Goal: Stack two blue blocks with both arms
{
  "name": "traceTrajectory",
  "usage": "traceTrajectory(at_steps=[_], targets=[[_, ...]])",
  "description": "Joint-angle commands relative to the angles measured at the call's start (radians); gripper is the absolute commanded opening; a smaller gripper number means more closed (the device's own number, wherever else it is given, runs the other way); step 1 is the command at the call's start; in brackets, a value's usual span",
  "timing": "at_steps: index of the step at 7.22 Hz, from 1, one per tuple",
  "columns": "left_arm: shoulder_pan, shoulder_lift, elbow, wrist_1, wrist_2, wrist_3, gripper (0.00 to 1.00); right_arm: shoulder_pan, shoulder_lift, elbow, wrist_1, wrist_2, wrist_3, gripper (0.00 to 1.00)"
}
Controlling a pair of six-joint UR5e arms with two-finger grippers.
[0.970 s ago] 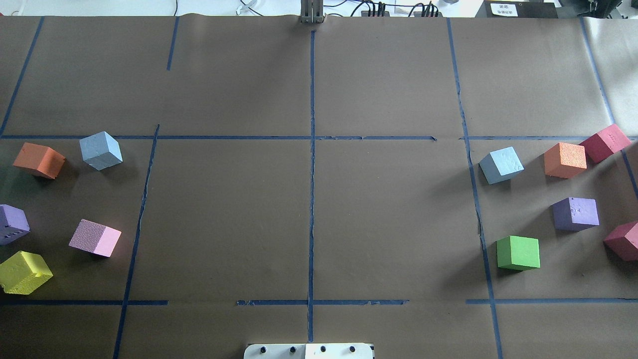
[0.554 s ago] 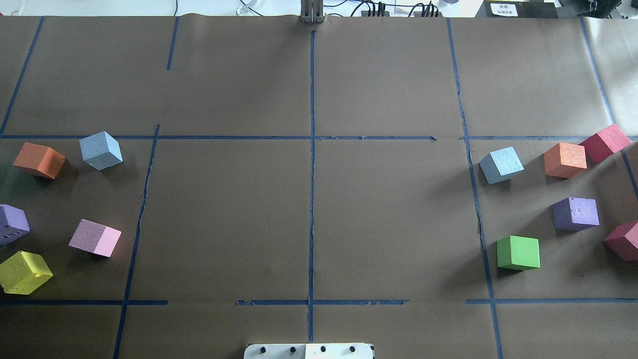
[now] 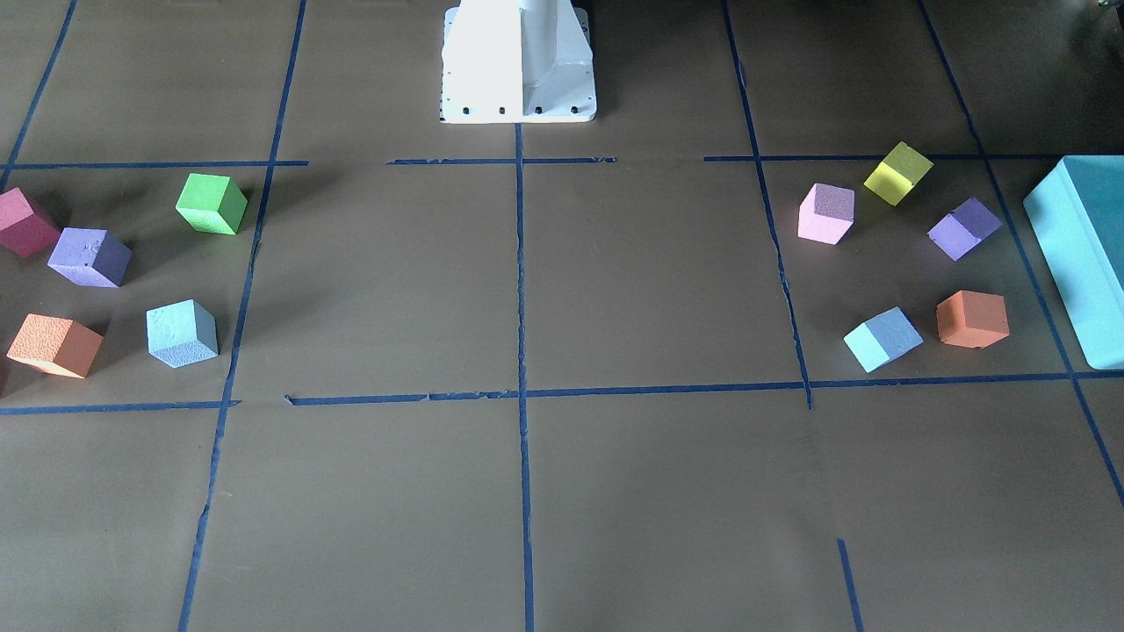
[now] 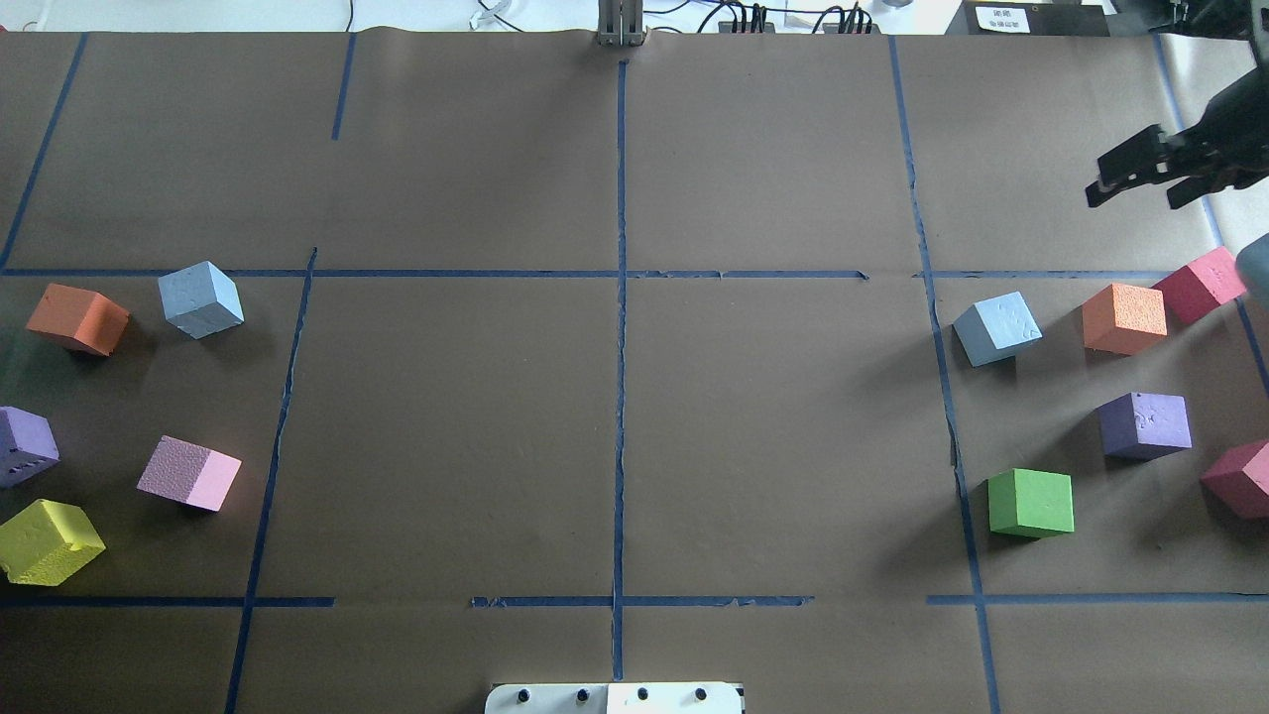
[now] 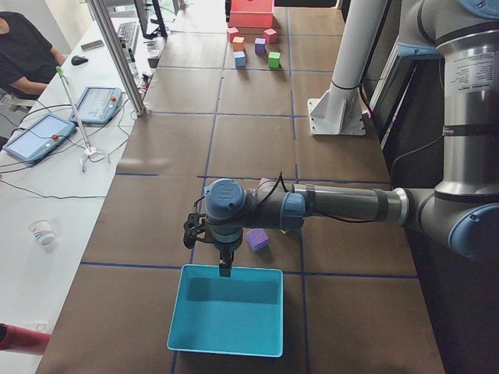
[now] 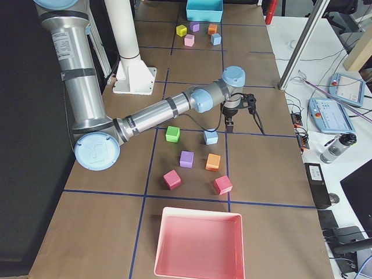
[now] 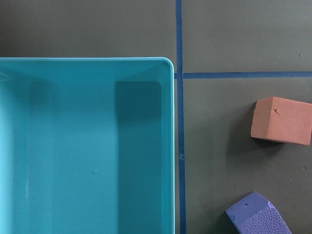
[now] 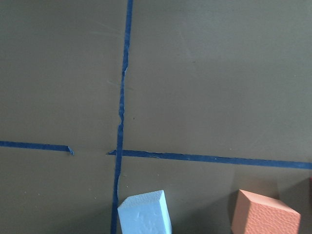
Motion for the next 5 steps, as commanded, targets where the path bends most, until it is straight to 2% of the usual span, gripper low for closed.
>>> traceTrajectory(at_steps=[1, 2, 5], targets=[[0.0, -0.001, 0.001, -0.001, 0.001, 0.0, 1.0, -0.166, -0.008, -0.008, 0.159, -0.159, 0.164, 1.0], [0.0, -0.001, 0.001, -0.001, 0.003, 0.0, 1.0, -0.191, -0.019, -0.009, 0.165, -0.163, 0.152, 1.0], [0.0, -0.003, 0.001, -0.001, 0.001, 0.0, 1.0, -0.213, -0.035, -0.09, 0.163, -0.163, -0.065, 1.0]])
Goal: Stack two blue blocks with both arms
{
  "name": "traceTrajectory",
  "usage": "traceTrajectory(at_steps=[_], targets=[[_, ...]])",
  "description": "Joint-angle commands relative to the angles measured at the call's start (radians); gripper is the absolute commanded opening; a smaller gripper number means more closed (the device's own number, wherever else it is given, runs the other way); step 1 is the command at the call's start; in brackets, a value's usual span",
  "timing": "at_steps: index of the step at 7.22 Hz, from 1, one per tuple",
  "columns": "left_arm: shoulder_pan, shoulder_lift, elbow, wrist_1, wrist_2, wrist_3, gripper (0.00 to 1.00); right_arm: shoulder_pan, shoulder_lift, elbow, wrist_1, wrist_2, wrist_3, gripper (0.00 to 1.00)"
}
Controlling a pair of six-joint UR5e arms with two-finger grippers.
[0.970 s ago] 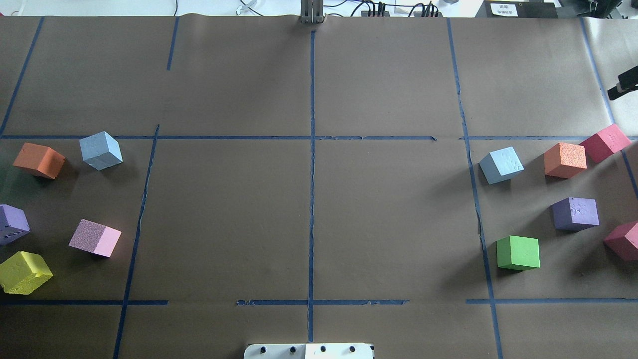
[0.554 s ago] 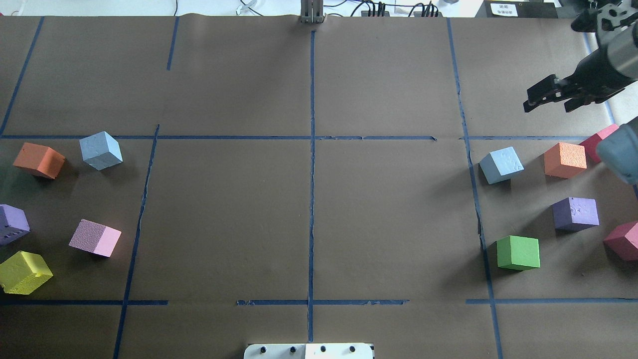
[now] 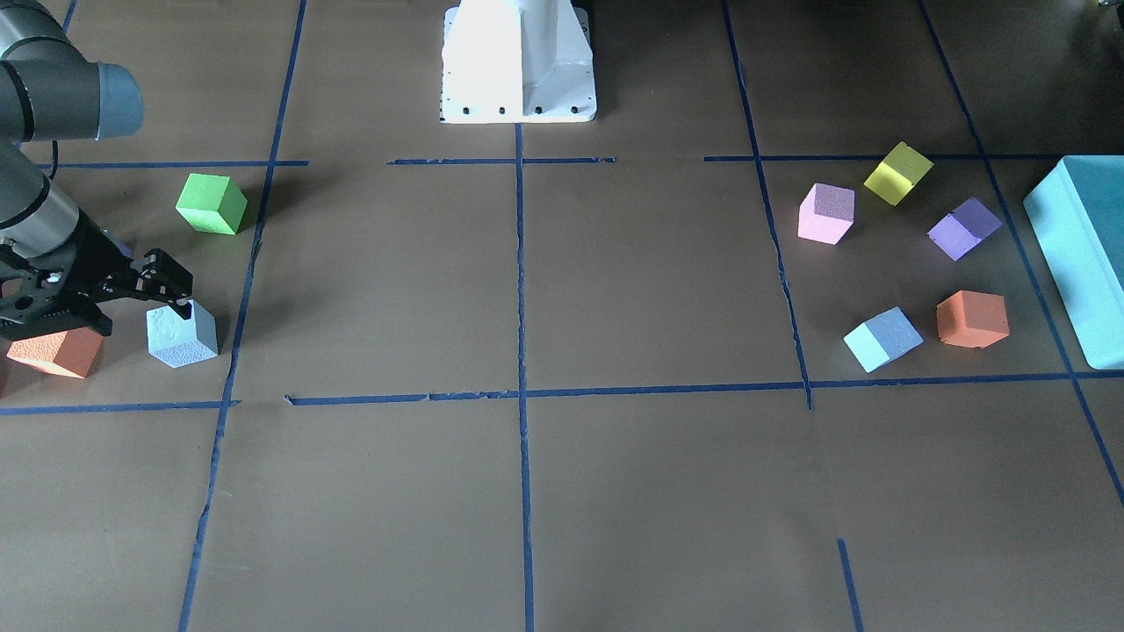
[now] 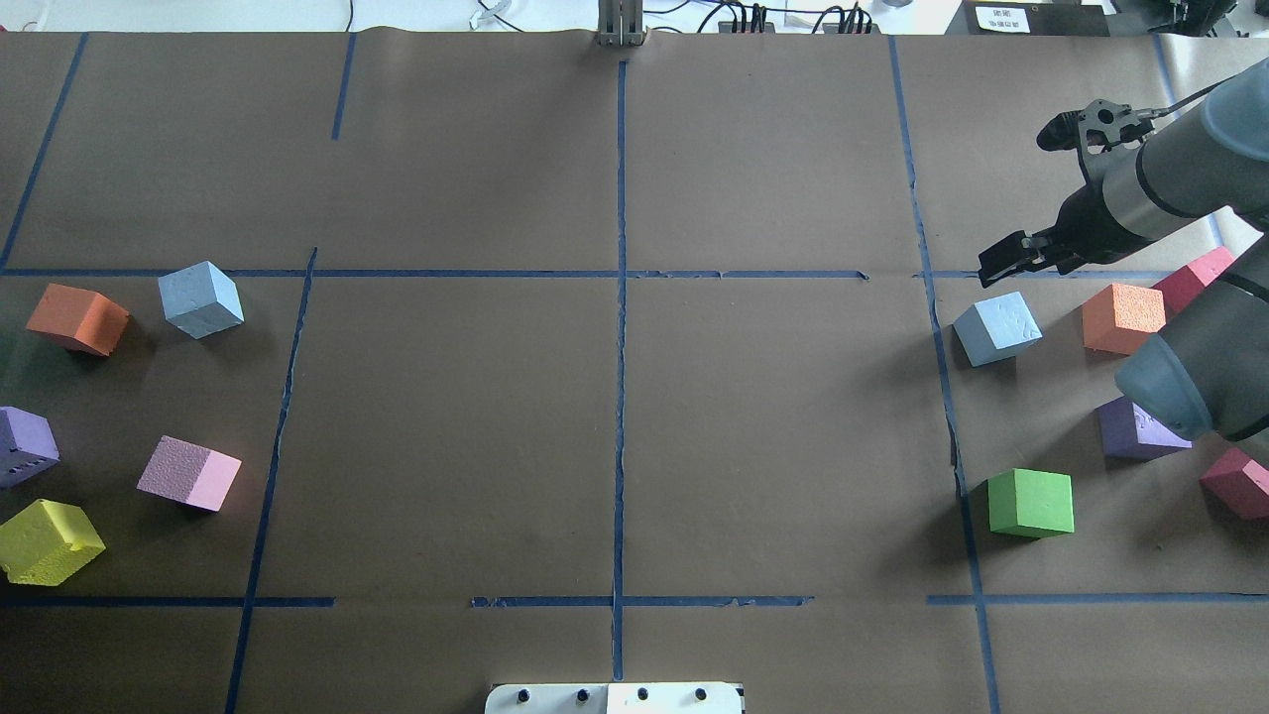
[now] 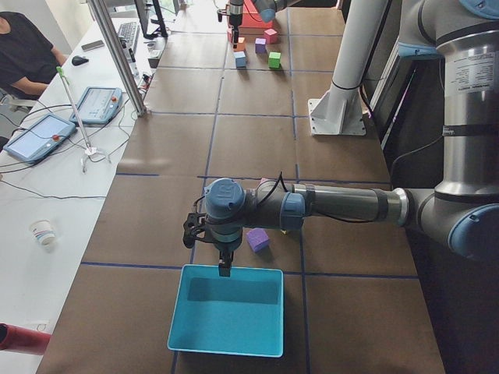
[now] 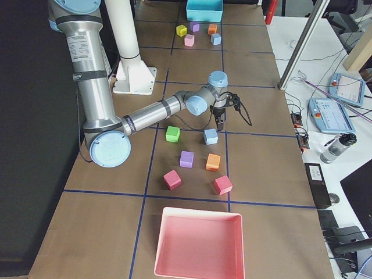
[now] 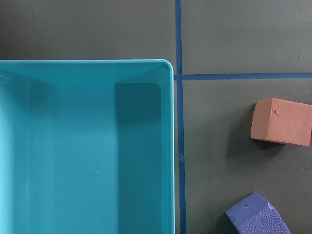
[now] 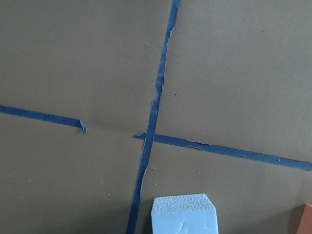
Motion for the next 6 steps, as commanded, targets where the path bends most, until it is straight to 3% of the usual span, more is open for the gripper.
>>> traceTrajectory(at_steps=[1, 6], targets=[[0.0, 0.0, 0.0, 0.001, -0.001, 0.0, 1.0, -0.013, -0.001, -0.057, 0.0, 0.0, -0.082, 1.0], [0.0, 0.0, -0.002, 0.003, -0.001, 0.0, 1.0, -0.071, 0.014, -0.118, 0.0, -0.002, -0.072, 1.0]])
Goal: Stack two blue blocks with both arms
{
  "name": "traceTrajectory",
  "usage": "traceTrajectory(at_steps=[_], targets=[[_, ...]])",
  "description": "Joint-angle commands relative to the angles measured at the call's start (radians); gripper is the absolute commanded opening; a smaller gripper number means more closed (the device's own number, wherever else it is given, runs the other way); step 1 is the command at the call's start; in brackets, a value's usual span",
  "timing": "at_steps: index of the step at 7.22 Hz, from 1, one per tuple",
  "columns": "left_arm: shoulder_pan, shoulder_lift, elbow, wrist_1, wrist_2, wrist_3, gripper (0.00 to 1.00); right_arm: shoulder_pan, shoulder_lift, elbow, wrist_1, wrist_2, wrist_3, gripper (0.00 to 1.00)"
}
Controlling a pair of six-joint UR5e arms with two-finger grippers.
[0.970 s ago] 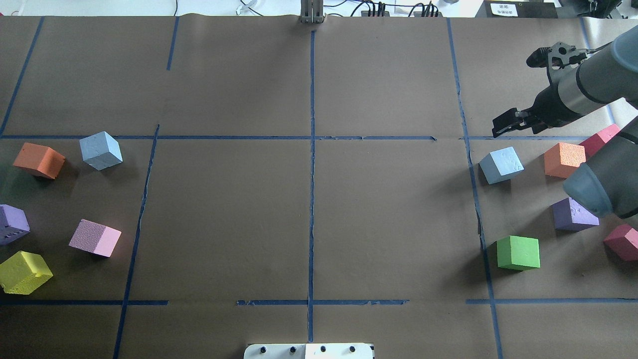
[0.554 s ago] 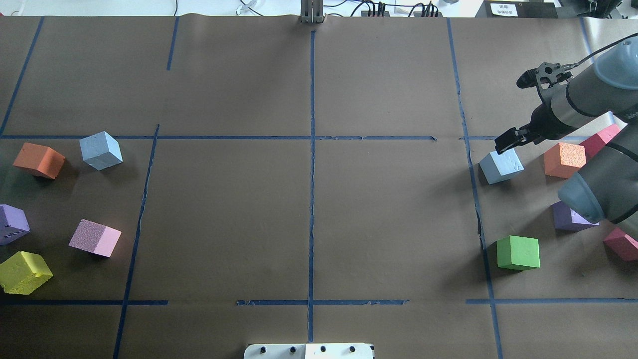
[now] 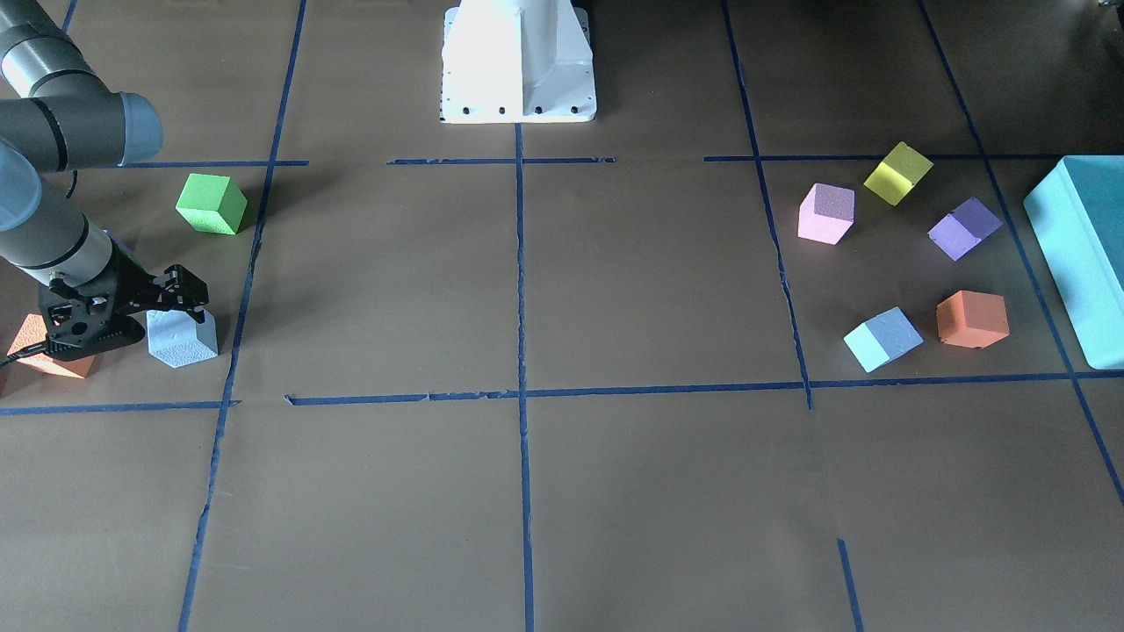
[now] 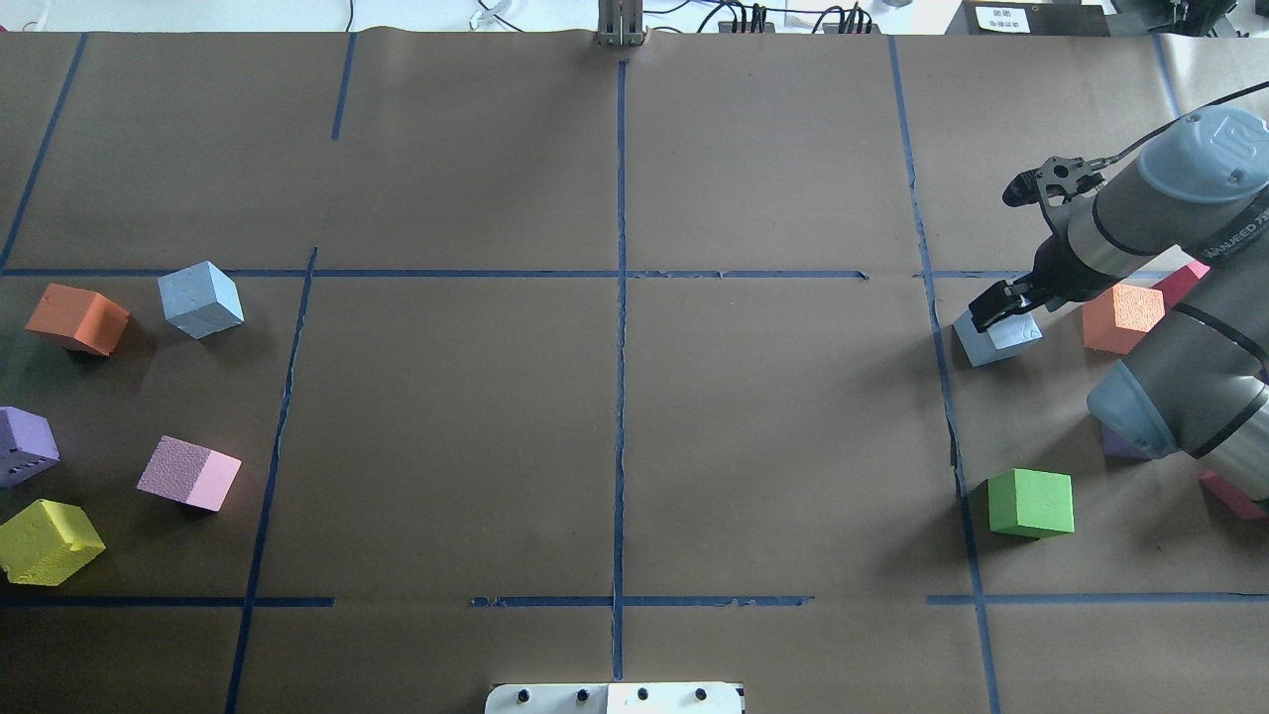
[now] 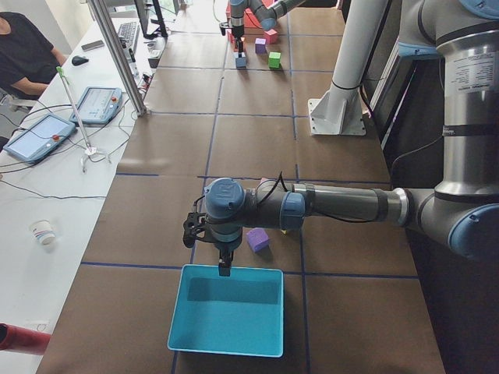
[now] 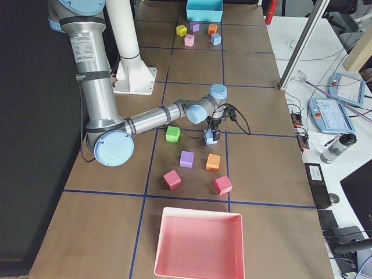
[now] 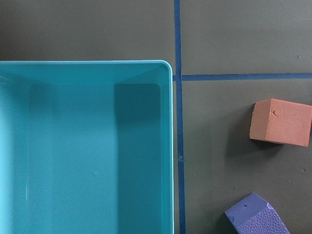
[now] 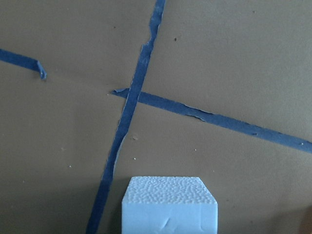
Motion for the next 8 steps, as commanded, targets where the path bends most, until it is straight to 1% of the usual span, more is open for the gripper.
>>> traceTrajectory(at_steps=[1, 3, 4, 6, 7, 8], targets=[[0.0, 0.0, 0.0, 0.001, -0.002, 0.0, 1.0, -0.021, 0.005, -0.025, 0.0, -0.002, -0.001, 1.0], [0.0, 0.0, 0.0, 0.001, -0.002, 0.0, 1.0, -0.032, 0.005, -0.032, 0.0, -0.006, -0.001, 1.0], [0.0, 0.0, 0.0, 0.001, -0.002, 0.0, 1.0, -0.032, 0.006, -0.036, 0.0, -0.006, 0.0, 0.98], [0.0, -0.002, 0.0, 0.001, -0.002, 0.0, 1.0, -0.032, 0.017, -0.039, 0.0, -0.009, 0.002, 0.35], [0.0, -0.002, 0.0, 0.001, -0.002, 0.0, 1.0, -0.03, 0.02, -0.036, 0.0, -0.014, 0.002, 0.18], [0.0, -0.002, -0.002, 0.001, -0.002, 0.0, 1.0, -0.001, 0.032, -0.022, -0.002, -0.002, 0.002, 0.05]])
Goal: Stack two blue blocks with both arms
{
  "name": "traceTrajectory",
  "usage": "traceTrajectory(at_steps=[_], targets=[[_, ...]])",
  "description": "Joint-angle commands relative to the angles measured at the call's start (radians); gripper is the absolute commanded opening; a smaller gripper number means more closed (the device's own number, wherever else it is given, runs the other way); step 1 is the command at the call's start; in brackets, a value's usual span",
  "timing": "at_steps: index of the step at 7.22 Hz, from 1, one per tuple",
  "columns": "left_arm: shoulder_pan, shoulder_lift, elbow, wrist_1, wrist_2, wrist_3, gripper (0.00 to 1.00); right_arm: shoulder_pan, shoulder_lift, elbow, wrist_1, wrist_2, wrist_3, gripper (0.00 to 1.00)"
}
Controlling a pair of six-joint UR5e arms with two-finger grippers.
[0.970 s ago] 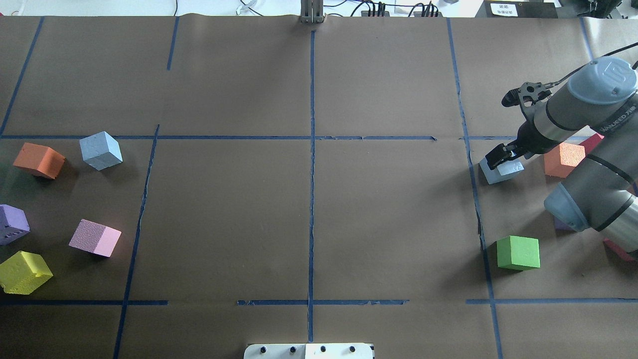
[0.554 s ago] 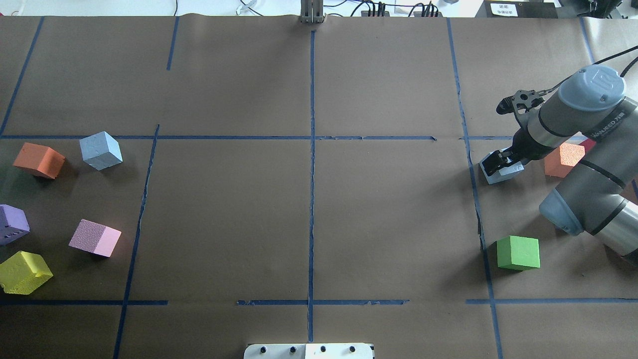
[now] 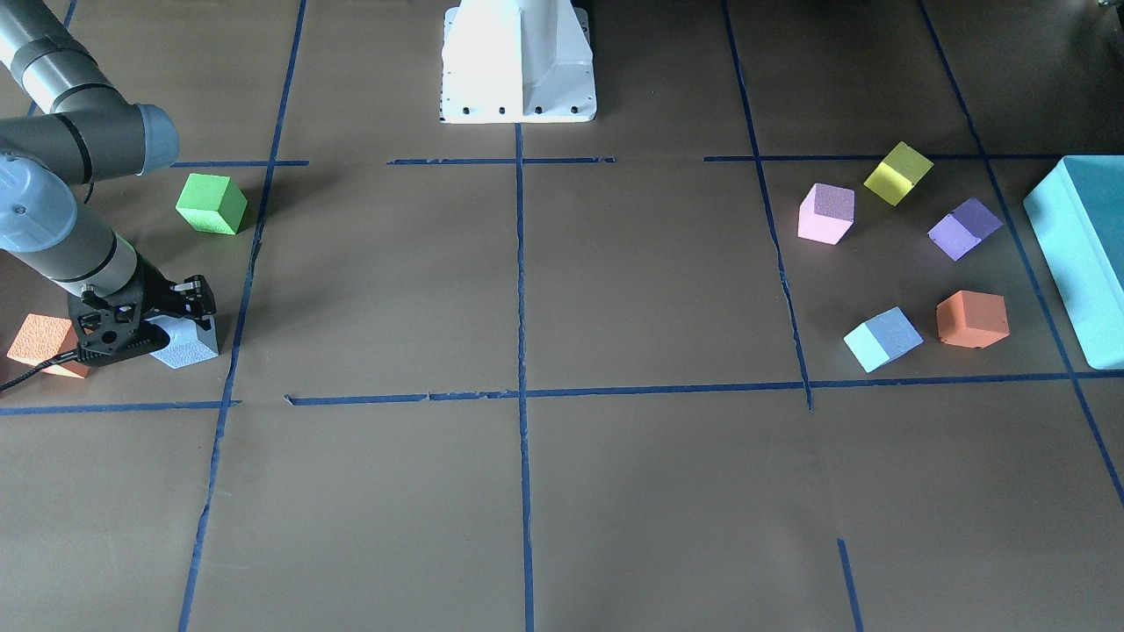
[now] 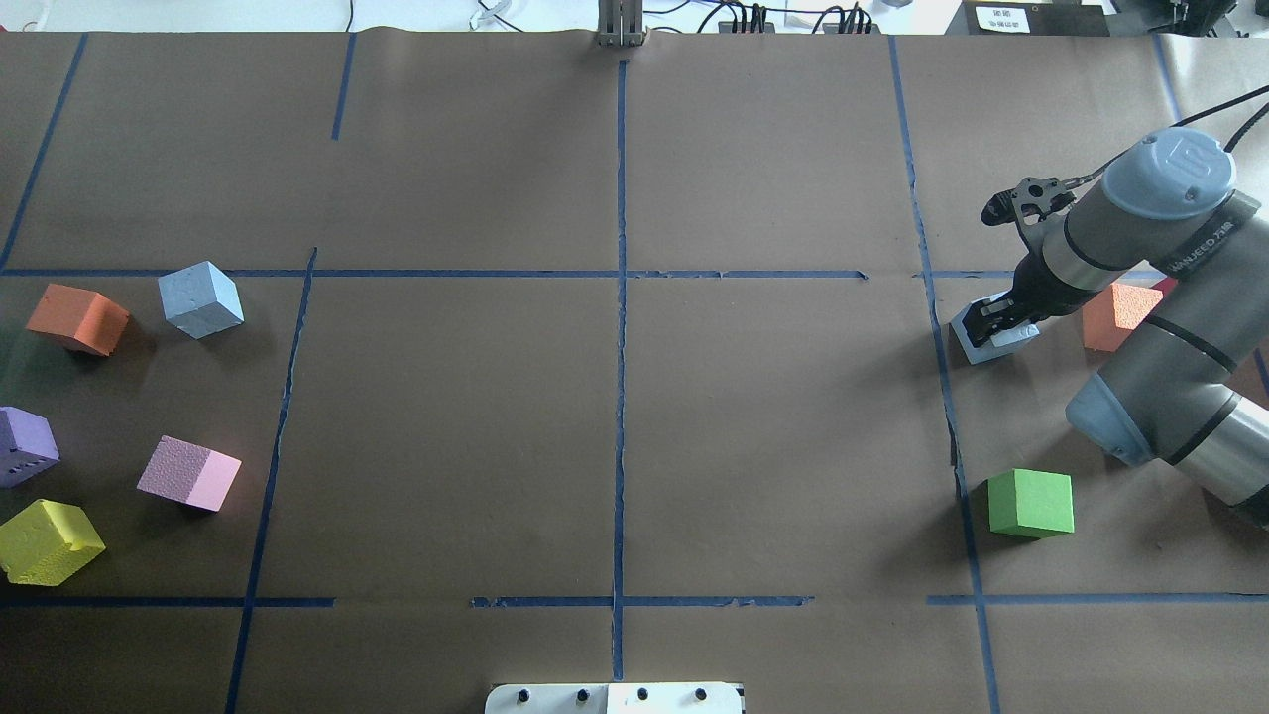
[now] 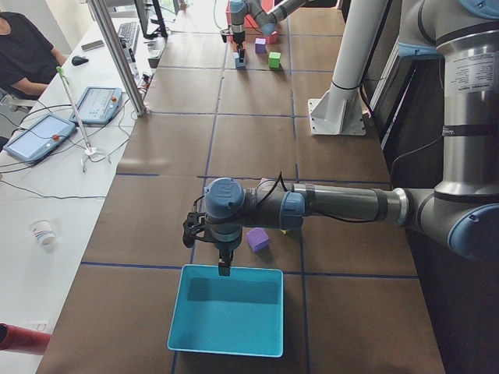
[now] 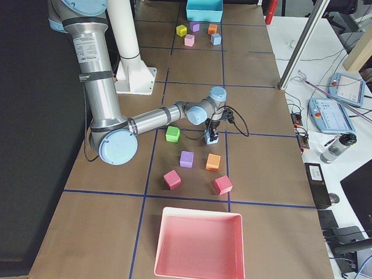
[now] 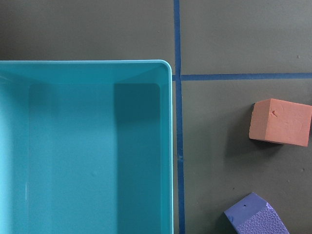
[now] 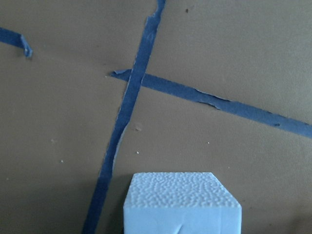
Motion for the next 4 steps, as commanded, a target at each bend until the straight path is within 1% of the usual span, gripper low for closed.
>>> traceTrajectory(at_steps=[1, 2, 3, 4], targets=[[0.0, 0.0, -0.001, 0.0, 0.0, 0.0, 1.0, 0.041, 0.021, 0.055, -0.041, 0.023, 0.002, 0.03], [0.0, 0.0, -0.001, 0.0, 0.0, 0.0, 1.0, 0.044, 0.063, 0.089, -0.116, 0.047, 0.021, 0.03], [0.0, 0.0, -0.001, 0.0, 0.0, 0.0, 1.0, 0.038, 0.126, 0.126, -0.206, 0.049, 0.107, 0.03], [0.0, 0.0, -0.001, 0.0, 0.0, 0.0, 1.0, -0.012, 0.201, 0.133, -0.251, 0.043, 0.22, 0.03]])
